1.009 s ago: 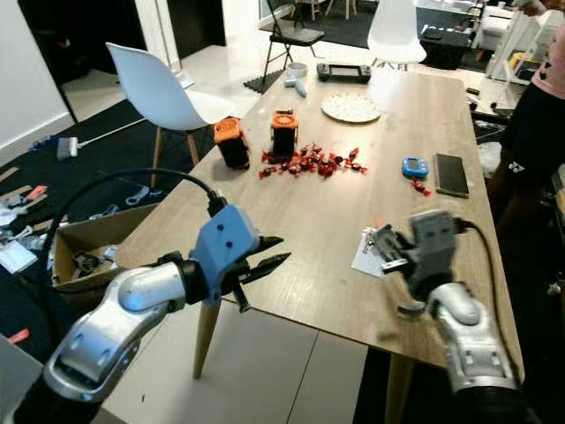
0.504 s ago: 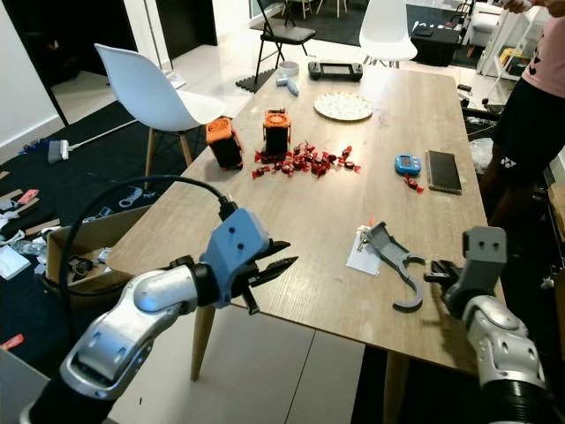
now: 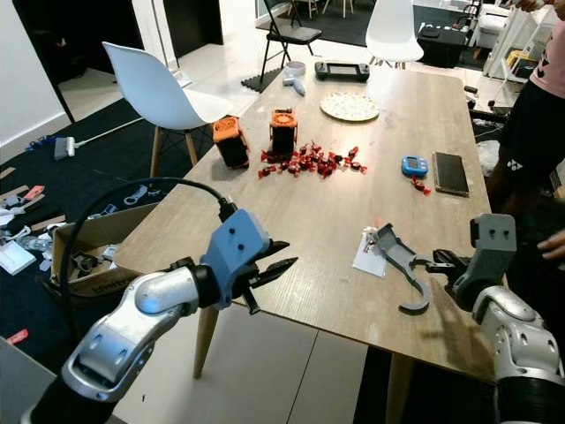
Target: Hang keys on a hook
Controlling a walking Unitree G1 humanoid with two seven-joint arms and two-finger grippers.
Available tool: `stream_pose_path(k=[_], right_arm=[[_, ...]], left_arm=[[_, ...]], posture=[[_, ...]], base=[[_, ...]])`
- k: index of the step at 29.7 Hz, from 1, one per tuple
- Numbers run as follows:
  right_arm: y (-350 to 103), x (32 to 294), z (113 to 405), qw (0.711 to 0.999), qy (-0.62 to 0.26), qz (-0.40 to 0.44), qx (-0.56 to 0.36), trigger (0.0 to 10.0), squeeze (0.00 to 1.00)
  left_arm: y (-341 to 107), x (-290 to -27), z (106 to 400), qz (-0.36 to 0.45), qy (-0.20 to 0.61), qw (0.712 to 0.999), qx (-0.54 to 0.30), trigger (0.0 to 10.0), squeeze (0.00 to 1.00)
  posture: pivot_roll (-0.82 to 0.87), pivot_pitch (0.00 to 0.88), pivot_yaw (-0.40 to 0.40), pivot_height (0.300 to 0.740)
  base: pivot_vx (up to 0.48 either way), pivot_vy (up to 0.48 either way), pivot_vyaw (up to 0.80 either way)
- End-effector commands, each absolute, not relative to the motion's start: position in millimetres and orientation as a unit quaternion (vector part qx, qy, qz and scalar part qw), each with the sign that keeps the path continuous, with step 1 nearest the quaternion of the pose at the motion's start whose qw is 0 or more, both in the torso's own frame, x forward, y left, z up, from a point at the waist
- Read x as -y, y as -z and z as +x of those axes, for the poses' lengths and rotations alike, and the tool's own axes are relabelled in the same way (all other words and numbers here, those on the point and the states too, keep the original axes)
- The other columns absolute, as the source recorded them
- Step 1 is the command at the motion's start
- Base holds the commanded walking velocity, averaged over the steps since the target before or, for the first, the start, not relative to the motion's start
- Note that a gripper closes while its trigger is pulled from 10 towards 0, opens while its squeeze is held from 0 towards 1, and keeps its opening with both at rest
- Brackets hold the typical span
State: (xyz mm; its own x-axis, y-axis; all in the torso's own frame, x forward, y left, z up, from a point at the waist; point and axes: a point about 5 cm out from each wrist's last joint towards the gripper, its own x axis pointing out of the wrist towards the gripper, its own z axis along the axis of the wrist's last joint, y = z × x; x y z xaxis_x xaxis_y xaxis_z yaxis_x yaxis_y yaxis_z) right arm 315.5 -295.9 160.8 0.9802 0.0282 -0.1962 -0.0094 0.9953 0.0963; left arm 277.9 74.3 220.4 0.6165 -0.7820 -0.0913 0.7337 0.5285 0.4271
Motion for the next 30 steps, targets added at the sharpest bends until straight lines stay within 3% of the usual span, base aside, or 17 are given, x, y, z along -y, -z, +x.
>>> stream_pose_path(k=[1, 2, 3, 7, 8, 11, 12, 26, 27, 30], right_arm=[[-149.0, 291.9, 313.3, 0.990, -0.017, 0.057, -0.127, 10.0, 0.00], [-149.0, 291.9, 313.3, 0.990, -0.017, 0.057, -0.127, 10.0, 0.00], [-145.5, 287.9, 312.7, 0.990, -0.024, 0.055, -0.130, 0.0, 0.00], [-145.7, 277.8, 310.9, 0.990, -0.049, 0.046, -0.122, 0.3, 0.00], [-147.1, 277.3, 311.1, 0.990, -0.054, 0.046, -0.119, 10.0, 0.00], [-148.3, 276.9, 311.5, 0.990, -0.060, 0.046, -0.116, 10.0, 0.00], [-149.7, 277.8, 311.7, 0.990, -0.062, 0.047, -0.114, 10.0, 1.00], [-143.0, 285.9, 306.0, 0.988, -0.056, 0.034, -0.138, 10.0, 1.00], [-139.9, 285.3, 304.8, 0.987, -0.059, 0.039, -0.145, 10.0, 0.00], [-132.8, 284.3, 302.5, 0.984, -0.062, 0.045, -0.163, 10.0, 0.00]], left_arm=[[-217.8, -68.2, 276.1, 0.217, 0.444, 0.867, 0.057, 10.0, 0.00], [-217.8, -68.2, 276.1, 0.217, 0.444, 0.867, 0.057, 10.0, 0.00], [-217.9, -68.6, 276.2, 0.218, 0.444, 0.867, 0.057, 10.0, 0.00], [-217.3, -69.3, 275.0, 0.220, 0.443, 0.867, 0.055, 10.0, 0.00], [-217.1, -69.3, 274.9, 0.220, 0.443, 0.867, 0.054, 10.0, 0.00], [-216.9, -69.4, 274.8, 0.220, 0.443, 0.868, 0.054, 10.0, 0.00], [-216.9, -69.3, 274.8, 0.220, 0.443, 0.868, 0.054, 10.0, 0.00], [-217.3, -63.9, 272.3, 0.216, 0.451, 0.864, 0.057, 10.0, 0.00], [-217.5, -63.2, 271.5, 0.216, 0.453, 0.863, 0.058, 10.0, 0.00], [-218.4, -61.8, 270.2, 0.214, 0.456, 0.862, 0.059, 10.0, 0.00]], posture=[[0.07, 0.168, -0.017, 0.740], [0.07, 0.168, -0.017, 0.740], [0.08, 0.172, -0.015, 0.740], [0.09, 0.175, -0.017, 0.740], [0.09, 0.175, -0.017, 0.740], [0.09, 0.175, -0.017, 0.740], [0.09, 0.174, -0.018, 0.740], [0.08, 0.176, -0.017, 0.740], [0.08, 0.176, -0.017, 0.740], [0.08, 0.176, -0.016, 0.740]], base=[[0.000, 0.000, 0.00], [0.000, 0.000, 0.00], [0.000, 0.000, 0.00], [0.000, 0.000, 0.00], [0.000, 0.000, 0.00], [0.000, 0.000, 0.00], [0.000, 0.000, 0.00], [0.000, 0.000, 0.00], [0.000, 0.000, 0.00], [0.000, 0.000, 0.00]])
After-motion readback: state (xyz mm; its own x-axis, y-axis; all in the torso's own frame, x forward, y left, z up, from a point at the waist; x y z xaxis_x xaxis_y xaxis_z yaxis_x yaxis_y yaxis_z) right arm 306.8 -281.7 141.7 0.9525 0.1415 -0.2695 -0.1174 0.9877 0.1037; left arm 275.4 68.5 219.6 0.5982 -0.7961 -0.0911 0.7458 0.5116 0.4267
